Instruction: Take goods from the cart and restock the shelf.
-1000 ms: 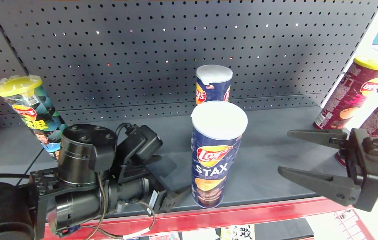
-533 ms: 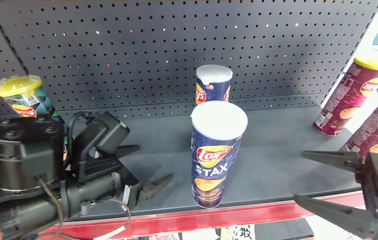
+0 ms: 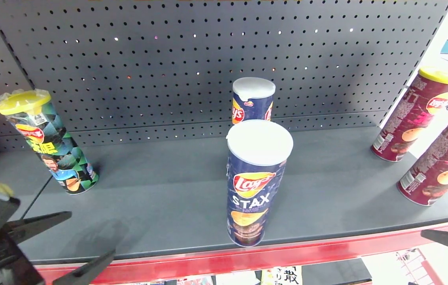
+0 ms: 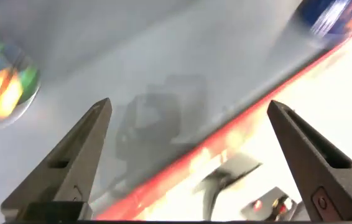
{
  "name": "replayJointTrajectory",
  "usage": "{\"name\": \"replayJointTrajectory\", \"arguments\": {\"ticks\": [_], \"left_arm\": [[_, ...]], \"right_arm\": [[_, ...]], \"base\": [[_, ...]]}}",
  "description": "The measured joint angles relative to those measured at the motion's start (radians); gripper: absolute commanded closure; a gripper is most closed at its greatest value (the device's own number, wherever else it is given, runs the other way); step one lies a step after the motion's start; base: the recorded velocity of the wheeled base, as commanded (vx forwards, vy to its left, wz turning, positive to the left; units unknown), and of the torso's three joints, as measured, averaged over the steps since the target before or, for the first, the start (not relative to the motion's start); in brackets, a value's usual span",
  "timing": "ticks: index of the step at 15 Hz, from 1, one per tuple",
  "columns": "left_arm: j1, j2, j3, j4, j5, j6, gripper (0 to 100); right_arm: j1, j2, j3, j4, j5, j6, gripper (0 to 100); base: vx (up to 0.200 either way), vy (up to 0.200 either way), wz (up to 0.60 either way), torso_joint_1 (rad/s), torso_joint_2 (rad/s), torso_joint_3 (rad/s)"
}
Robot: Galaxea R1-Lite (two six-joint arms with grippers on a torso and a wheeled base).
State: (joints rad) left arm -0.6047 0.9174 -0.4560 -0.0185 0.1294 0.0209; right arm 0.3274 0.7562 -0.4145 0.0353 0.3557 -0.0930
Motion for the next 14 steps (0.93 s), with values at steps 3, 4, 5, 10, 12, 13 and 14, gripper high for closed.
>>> {"name": "replayJointTrajectory", "arguments": {"ticks": [3,4,5,10,12,13,14], "left_arm": [[0.089,-0.160,0.050,0.137,0.039,-0.001,0],[0.124,-0.206,0.057,0.207,0.046,-0.001,0],[0.160,-0.243,0.054,0.283,0.064,0.000,0],[0.358,-0.340,0.010,0.413,0.129,0.001,0],[0.406,-0.351,0.003,0.411,0.117,0.006,0],[0.413,-0.358,0.002,0.412,0.105,0.010,0],[0.415,-0.365,0.002,0.411,0.097,0.020,0]], "right_arm": [[-0.033,-0.097,0.030,0.030,-0.075,0.002,0],[-0.041,-0.128,0.044,0.030,-0.119,0.006,0],[-0.051,-0.153,0.055,0.031,-0.166,0.013,0],[-0.139,-0.194,0.051,0.029,-0.239,0.037,0],[-0.146,-0.194,0.045,0.030,-0.239,0.033,0],[-0.149,-0.193,0.044,0.031,-0.239,0.033,0],[-0.150,-0.191,0.043,0.032,-0.239,0.030,0]], "base": [[0.000,0.000,0.00,0.000,0.00,0.000],[0.000,0.000,0.00,0.000,0.00,0.000],[0.000,0.000,0.00,0.000,0.00,0.000],[0.000,0.000,0.00,0.000,0.00,0.000],[0.000,0.000,0.00,0.000,0.00,0.000],[0.000,0.000,0.00,0.000,0.00,0.000],[0.000,0.000,0.00,0.000,0.00,0.000]]}}
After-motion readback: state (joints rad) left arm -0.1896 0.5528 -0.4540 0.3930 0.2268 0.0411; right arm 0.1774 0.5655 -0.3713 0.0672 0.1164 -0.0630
